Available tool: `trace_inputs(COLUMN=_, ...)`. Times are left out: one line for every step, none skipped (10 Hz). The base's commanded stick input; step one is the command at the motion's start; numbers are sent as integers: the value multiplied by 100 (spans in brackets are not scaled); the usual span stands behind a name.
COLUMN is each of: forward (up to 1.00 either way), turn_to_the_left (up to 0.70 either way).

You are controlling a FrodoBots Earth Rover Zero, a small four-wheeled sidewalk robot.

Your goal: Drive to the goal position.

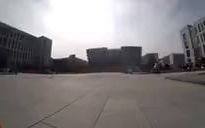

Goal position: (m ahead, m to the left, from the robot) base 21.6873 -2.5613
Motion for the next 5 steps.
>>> trace_inputs(forward=100, turn_to_the_left=0)
trace_inputs(forward=100, turn_to_the_left=0)
trace_inputs(forward=100, turn_to_the_left=0)
trace_inputs(forward=100, turn_to_the_left=0)
trace_inputs(forward=100, turn_to_the_left=0)
